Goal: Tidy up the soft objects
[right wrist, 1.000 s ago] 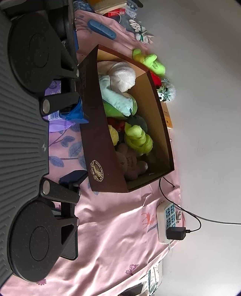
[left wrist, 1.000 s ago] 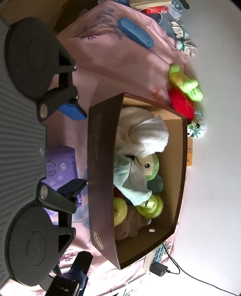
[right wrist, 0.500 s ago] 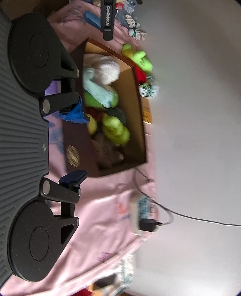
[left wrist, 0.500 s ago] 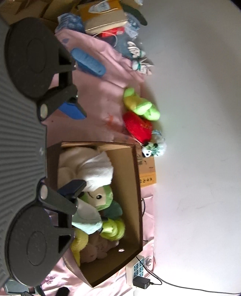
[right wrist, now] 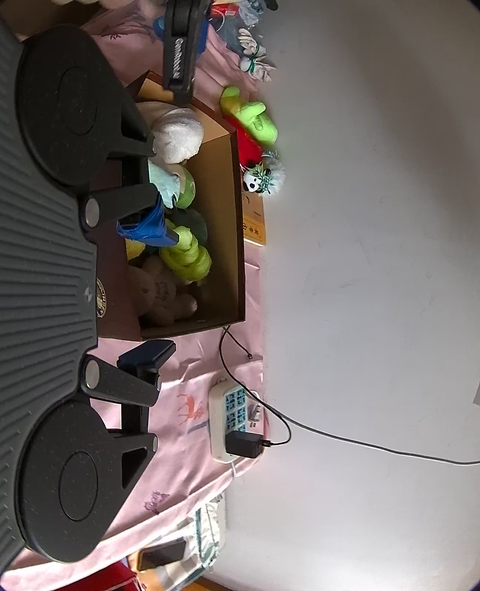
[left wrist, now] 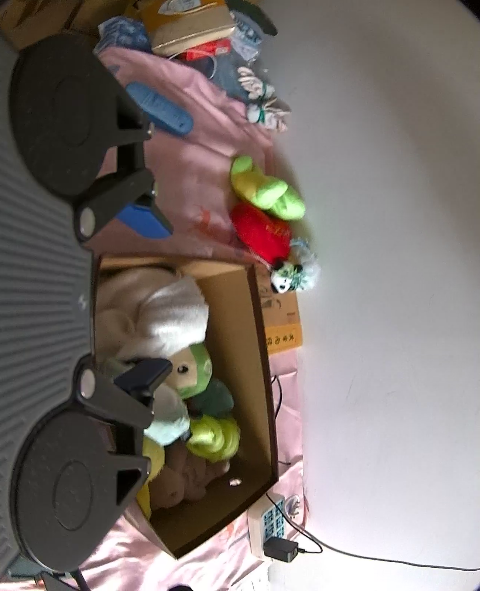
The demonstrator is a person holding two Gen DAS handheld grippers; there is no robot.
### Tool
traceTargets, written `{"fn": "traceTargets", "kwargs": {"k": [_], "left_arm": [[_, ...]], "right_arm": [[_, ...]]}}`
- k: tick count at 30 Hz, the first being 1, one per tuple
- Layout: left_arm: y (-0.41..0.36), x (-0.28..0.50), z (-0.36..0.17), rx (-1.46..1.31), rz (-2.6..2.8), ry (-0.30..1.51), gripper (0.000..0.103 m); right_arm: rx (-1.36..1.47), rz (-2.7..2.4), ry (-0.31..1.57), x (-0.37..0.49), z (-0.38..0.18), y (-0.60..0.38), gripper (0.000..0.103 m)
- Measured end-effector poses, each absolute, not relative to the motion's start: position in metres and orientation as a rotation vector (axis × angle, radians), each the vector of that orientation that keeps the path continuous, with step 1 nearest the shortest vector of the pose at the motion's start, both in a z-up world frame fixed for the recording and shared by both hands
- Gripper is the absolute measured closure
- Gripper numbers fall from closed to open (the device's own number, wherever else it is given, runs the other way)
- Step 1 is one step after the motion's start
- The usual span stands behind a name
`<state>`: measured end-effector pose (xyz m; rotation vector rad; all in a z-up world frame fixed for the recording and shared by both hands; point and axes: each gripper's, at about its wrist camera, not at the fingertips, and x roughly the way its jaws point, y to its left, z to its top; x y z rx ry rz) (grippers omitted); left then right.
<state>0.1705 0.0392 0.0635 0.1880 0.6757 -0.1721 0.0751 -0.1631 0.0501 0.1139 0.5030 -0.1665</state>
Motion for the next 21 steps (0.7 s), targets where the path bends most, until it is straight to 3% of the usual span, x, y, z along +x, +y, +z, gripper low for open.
{"fn": "traceTargets", "kwargs": {"k": [21], "left_arm": [[0.015,0.175,0.037,0.127,-0.161,0.774,0.032]], "right_arm": [[0.207,-0.039,0.576,0.104,0.028,-0.159,0.062]]}}
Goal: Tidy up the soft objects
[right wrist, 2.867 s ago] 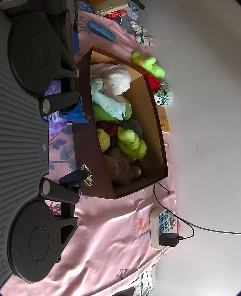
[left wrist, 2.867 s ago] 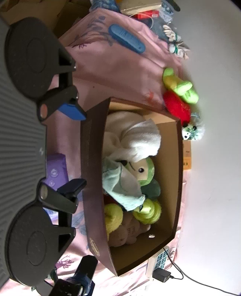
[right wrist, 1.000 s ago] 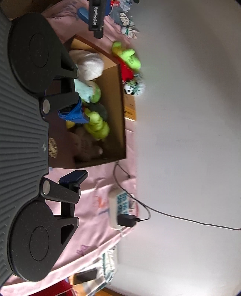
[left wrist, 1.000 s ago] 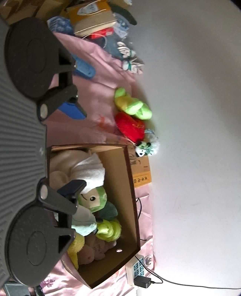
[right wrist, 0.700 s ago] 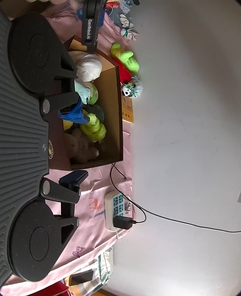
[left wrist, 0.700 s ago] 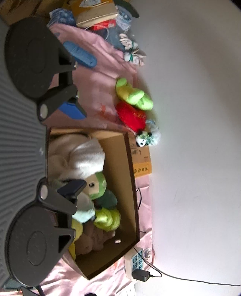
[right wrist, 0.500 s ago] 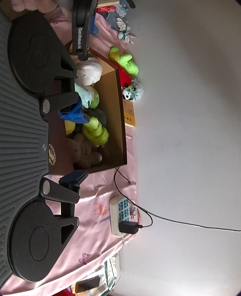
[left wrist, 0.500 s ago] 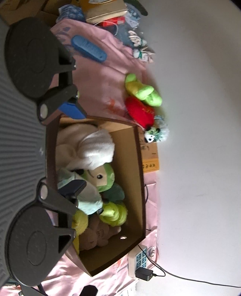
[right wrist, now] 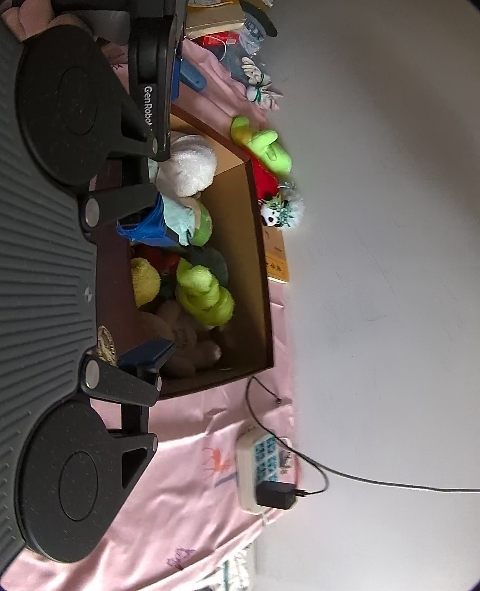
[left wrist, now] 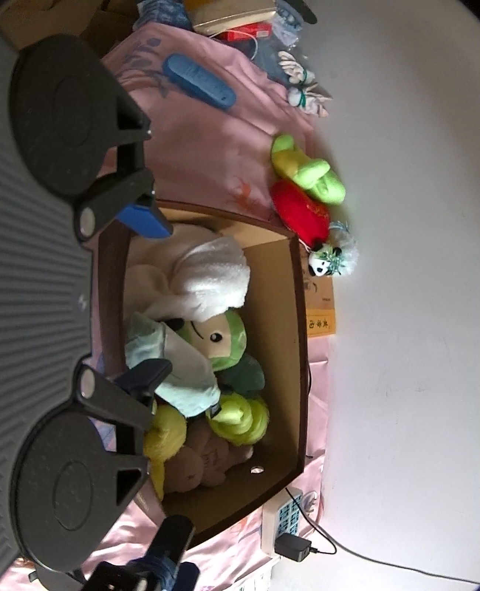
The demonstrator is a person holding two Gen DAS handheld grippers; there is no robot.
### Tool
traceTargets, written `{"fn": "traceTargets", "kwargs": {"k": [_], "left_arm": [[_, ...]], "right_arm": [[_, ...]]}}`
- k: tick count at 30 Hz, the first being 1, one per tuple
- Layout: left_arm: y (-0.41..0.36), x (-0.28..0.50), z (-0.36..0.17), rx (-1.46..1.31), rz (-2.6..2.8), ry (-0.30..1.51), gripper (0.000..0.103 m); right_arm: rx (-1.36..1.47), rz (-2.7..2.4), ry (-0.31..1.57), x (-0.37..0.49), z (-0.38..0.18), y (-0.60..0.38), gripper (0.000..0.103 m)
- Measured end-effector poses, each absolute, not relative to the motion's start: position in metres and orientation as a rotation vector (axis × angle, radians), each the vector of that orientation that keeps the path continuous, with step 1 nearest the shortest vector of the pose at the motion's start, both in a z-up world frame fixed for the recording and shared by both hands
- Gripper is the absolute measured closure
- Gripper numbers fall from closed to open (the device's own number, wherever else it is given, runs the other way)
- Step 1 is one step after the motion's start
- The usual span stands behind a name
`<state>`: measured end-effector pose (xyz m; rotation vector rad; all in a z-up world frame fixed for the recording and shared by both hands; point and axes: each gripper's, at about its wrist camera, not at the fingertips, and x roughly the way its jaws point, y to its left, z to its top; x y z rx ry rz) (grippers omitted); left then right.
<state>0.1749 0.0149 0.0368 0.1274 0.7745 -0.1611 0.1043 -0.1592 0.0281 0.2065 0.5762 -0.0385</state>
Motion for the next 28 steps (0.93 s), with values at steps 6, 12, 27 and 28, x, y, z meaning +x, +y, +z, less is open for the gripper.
{"fn": "traceTargets", "kwargs": {"k": [6,12,27,28], "left_arm": [[0.0145,0.1767,0.0326,0.109,-0.188,0.802,0.032],[0.0103,0.1734,0.0332,0.104,-0.219,0.8,0.032],[0.0166,0.1696,0.034,0.008,-0.247,0.782,0.04],[0.0173,0.1688,0.0346,0.003,-0.246,0.776,0.04]], "right_arm": [[0.223,-0.047,0.592,0.1039,0.0258,-0.1606,0.062],[0.223,-0.04,0.6,0.103,0.0244,-0.1595,0.062],[0.21,-0.033,0.582,0.0971,0.0271,-0.1547,0.062],[0.209,-0.034,0.58,0.0966,0.0275,-0.1546,0.062]]}}
